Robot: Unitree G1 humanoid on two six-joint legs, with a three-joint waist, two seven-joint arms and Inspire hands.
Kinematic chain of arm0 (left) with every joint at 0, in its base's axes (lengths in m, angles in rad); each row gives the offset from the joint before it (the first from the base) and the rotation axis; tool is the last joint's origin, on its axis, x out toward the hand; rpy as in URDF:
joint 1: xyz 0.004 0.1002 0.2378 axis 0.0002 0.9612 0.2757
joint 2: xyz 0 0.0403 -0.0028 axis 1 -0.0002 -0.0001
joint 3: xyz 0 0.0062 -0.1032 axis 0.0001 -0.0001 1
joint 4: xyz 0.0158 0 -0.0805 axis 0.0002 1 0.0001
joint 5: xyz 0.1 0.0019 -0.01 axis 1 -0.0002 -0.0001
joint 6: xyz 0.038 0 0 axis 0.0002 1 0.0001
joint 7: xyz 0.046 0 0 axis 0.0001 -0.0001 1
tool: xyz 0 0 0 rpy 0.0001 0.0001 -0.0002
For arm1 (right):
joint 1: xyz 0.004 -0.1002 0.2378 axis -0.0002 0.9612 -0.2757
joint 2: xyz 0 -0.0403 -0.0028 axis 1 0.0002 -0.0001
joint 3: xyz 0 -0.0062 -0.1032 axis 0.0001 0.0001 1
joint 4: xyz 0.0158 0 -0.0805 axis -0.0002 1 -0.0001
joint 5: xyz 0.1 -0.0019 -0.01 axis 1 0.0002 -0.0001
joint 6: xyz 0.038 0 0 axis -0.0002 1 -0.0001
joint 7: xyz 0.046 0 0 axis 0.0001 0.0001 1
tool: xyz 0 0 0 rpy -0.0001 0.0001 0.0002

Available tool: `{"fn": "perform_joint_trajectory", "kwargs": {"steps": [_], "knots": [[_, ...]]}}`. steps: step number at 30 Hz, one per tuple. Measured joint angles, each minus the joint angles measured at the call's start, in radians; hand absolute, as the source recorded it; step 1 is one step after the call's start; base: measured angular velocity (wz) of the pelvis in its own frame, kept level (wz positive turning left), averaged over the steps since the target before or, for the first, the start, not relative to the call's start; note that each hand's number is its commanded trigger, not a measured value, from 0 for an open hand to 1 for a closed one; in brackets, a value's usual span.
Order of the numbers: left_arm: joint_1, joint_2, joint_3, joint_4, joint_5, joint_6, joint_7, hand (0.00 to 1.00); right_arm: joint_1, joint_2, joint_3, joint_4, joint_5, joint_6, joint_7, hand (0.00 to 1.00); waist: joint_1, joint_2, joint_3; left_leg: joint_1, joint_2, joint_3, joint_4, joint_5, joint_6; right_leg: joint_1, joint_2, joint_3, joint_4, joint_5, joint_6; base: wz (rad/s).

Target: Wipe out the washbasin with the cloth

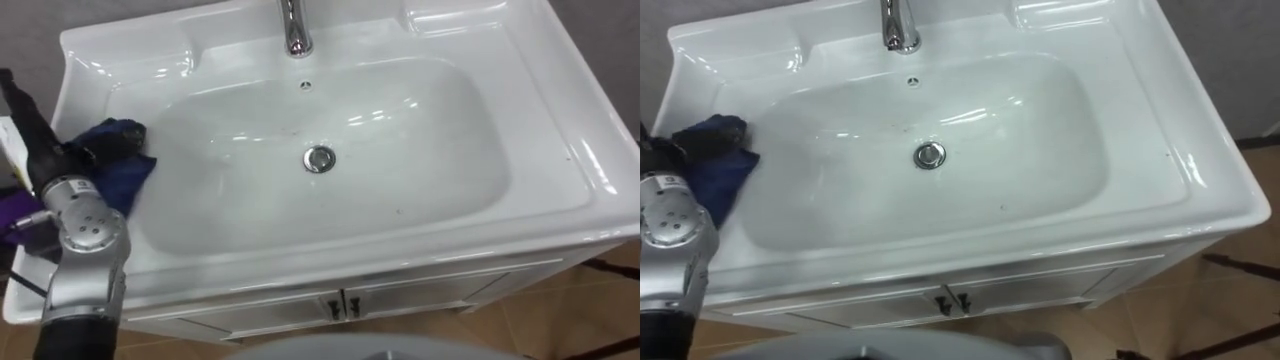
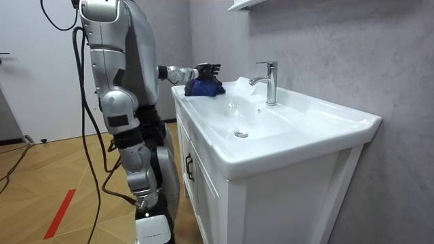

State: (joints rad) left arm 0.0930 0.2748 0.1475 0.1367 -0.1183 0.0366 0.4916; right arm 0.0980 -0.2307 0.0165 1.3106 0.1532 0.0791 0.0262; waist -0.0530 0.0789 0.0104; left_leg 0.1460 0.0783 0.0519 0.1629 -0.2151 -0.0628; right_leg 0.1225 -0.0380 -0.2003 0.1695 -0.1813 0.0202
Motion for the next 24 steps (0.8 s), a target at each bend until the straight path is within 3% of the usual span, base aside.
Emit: {"fn": "perform_joint_trajectory", "kwargs": {"steps": [8, 16, 24], "knots": [[-0.016, 0.000, -0.002, -0.001, -0.075, -0.016, -0.052, 0.00, 0.000, -0.002, -0.003, 0.000, -0.004, -0.004, 0.023, 0.00, -0.004, 0.001, -0.0009, 0.003, 0.000, 0.000, 0.000, 0.000, 0.000, 0.003, 0.000, 0.003, 0.000, 0.000, 0.000, 0.00], [-0.041, 0.000, 0.000, -0.052, -0.076, -0.039, -0.109, 0.00, 0.001, -0.001, -0.022, -0.001, 0.001, -0.015, 0.029, 0.00, 0.001, 0.006, -0.0028, 0.002, 0.000, 0.001, 0.001, 0.000, 0.000, -0.002, 0.001, 0.008, 0.001, 0.000, 0.000, 0.00], [-0.041, 0.001, 0.001, -0.172, -0.073, -0.040, -0.098, 0.00, 0.001, -0.001, -0.022, 0.000, 0.012, -0.016, 0.029, 0.00, 0.002, 0.007, -0.0039, -0.002, 0.000, -0.002, 0.003, 0.000, 0.000, -0.007, 0.000, 0.007, 0.002, 0.000, 0.000, 0.00]]}}
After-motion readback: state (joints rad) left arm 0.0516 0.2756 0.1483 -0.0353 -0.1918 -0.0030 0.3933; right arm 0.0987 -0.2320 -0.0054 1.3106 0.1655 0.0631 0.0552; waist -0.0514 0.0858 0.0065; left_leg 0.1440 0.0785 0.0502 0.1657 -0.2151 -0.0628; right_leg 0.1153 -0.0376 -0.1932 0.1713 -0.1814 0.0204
